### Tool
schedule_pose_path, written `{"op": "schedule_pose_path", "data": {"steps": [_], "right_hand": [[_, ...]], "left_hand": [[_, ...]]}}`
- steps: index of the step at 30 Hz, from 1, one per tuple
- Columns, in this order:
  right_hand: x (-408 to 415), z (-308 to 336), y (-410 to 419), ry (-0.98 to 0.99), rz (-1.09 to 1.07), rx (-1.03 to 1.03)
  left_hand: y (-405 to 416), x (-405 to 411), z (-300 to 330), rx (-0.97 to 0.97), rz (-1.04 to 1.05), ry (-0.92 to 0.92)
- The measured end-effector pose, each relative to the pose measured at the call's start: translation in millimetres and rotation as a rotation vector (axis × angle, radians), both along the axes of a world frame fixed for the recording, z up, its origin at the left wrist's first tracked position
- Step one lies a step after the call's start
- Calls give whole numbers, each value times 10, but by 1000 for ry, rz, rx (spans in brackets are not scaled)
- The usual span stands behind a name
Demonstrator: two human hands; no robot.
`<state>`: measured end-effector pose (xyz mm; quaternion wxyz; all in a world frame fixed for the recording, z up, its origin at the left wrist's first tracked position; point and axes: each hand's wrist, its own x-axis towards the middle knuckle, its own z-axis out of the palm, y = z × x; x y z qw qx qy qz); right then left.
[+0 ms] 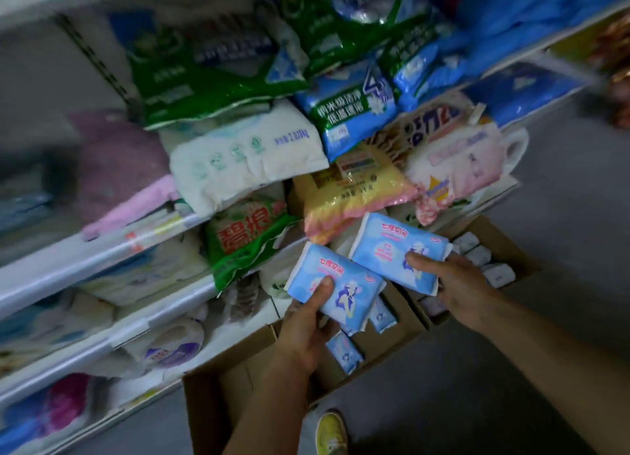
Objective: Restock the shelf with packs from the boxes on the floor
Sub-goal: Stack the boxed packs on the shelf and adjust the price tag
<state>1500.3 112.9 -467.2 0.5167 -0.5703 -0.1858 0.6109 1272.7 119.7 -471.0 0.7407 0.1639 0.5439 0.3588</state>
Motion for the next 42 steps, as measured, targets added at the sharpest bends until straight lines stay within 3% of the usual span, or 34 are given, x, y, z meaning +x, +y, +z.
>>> {"op": "schedule_pose_path", "data": {"steps": [12, 23, 38, 42], "right_hand": [[-721, 1874, -80, -64, 308, 194], [-1750, 2778, -18, -55, 561, 322], [-3483, 3774, 780, -151, 553, 652], [-3834, 3868, 1083, -301, 438, 747]], "left_hand": [[-620, -760, 1616, 277, 227, 19], [-1027, -1637, 2426, 438, 481, -3], [-243, -3382, 3422, 704, 565, 142], [48, -3790, 3533, 712, 538, 121]]}}
